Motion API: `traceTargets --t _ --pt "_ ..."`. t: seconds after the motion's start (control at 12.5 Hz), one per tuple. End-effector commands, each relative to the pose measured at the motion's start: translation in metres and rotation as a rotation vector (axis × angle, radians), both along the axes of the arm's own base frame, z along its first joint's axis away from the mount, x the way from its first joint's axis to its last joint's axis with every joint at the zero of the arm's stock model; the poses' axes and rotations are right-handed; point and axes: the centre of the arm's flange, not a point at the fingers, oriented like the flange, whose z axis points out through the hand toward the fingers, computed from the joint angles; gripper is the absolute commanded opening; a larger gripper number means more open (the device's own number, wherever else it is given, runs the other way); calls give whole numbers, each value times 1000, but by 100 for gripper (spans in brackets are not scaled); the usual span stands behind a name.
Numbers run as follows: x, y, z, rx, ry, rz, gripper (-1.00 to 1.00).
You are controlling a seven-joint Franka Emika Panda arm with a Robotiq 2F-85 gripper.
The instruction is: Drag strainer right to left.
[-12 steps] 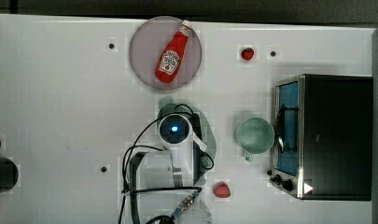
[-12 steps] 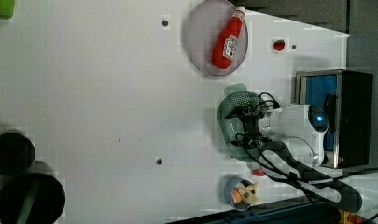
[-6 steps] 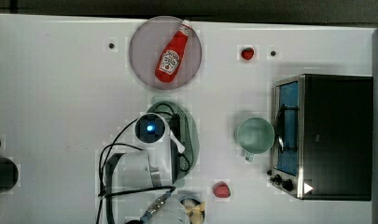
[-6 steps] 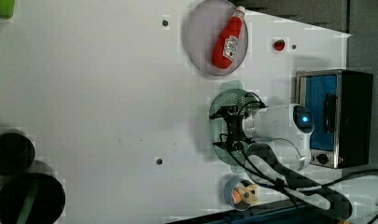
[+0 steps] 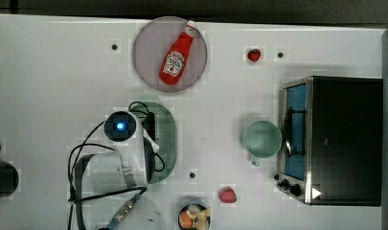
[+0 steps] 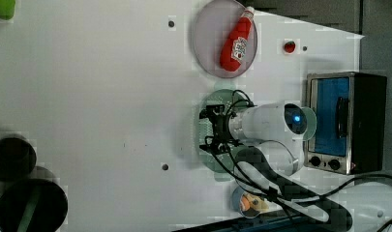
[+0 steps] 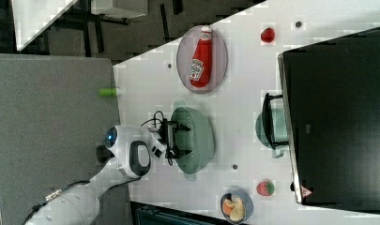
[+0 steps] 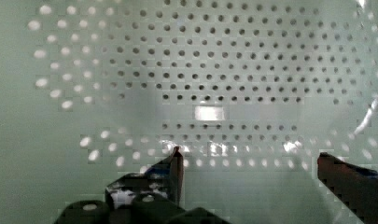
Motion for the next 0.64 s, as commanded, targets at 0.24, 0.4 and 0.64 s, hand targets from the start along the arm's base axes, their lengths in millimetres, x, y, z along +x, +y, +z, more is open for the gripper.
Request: traceTargets --t 0.24,0.4,0.64 --pt "0 61 10 21 -21 -41 100" --pt "0 81 13 22 -22 -70 100" --pt "-6 107 13 22 -18 -70 100"
